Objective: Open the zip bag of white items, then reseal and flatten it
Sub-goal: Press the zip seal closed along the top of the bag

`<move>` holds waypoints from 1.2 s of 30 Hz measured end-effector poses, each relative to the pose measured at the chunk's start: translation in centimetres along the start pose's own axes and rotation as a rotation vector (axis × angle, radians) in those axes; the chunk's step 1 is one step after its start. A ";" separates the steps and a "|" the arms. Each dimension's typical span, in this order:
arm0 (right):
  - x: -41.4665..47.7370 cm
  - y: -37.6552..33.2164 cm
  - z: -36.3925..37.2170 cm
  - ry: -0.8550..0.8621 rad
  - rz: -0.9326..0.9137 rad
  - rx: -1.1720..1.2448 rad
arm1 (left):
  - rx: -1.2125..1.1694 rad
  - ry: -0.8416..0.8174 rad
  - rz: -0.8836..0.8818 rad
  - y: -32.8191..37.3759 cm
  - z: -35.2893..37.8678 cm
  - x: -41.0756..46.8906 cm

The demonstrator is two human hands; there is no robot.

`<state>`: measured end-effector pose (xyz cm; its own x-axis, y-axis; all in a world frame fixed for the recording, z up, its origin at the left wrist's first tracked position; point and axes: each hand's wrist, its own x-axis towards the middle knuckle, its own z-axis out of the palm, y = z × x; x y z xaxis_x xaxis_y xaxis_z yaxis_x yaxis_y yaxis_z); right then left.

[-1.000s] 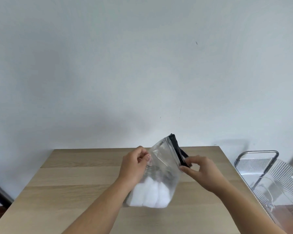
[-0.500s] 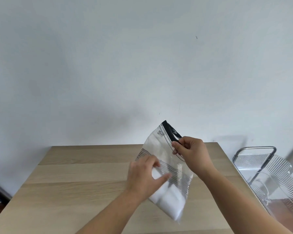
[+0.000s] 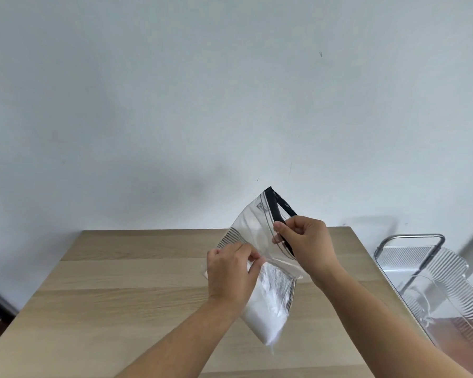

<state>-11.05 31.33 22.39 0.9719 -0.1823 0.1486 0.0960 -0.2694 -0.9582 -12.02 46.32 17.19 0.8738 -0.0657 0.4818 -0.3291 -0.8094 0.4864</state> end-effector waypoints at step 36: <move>1.2 0.0 -0.3 0.064 0.032 -0.164 | 0.062 -0.025 0.160 -0.1 0.5 -1.3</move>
<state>-9.95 30.79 22.62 0.9577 -0.2519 0.1393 0.0240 -0.4124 -0.9107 -12.97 46.19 16.13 0.8211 -0.2103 0.5306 -0.4425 -0.8218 0.3590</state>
